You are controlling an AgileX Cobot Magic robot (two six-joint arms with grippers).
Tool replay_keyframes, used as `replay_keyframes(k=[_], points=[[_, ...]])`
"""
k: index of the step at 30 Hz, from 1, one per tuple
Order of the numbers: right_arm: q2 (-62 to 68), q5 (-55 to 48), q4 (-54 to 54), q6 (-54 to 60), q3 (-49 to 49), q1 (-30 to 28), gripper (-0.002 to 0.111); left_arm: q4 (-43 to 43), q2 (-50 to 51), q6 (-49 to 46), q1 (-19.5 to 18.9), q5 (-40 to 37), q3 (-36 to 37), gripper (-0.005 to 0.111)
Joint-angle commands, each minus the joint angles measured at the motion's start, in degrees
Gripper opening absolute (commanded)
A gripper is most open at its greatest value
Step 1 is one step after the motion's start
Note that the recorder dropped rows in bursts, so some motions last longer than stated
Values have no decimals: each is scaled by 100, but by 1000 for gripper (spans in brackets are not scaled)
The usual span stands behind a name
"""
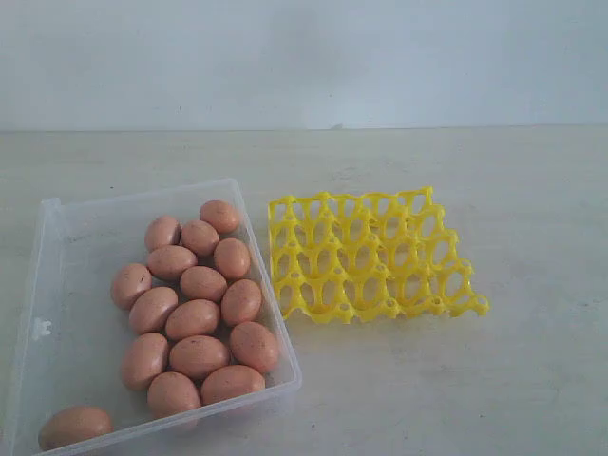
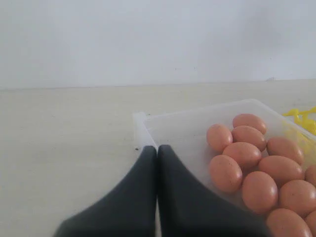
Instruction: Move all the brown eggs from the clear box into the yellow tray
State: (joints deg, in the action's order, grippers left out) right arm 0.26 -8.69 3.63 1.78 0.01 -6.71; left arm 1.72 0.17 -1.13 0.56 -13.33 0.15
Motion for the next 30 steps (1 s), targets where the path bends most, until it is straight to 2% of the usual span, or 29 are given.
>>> replay_keyframes(k=[1, 21, 27, 30], points=[[-26, 34, -10, -1, -1, -8, 0, 31, -17, -3, 31, 8, -15, -4], [-26, 44, -84, -9, -1, -8, 0, 31, -17, -3, 31, 8, -15, -4], [-26, 1601, 1354, -1626, -299, -8, 0, 31, -17, -3, 31, 8, -15, -4], [-26, 1929, 1297, -1700, -836, -8, 0, 31, -17, -3, 31, 8, -15, -4]])
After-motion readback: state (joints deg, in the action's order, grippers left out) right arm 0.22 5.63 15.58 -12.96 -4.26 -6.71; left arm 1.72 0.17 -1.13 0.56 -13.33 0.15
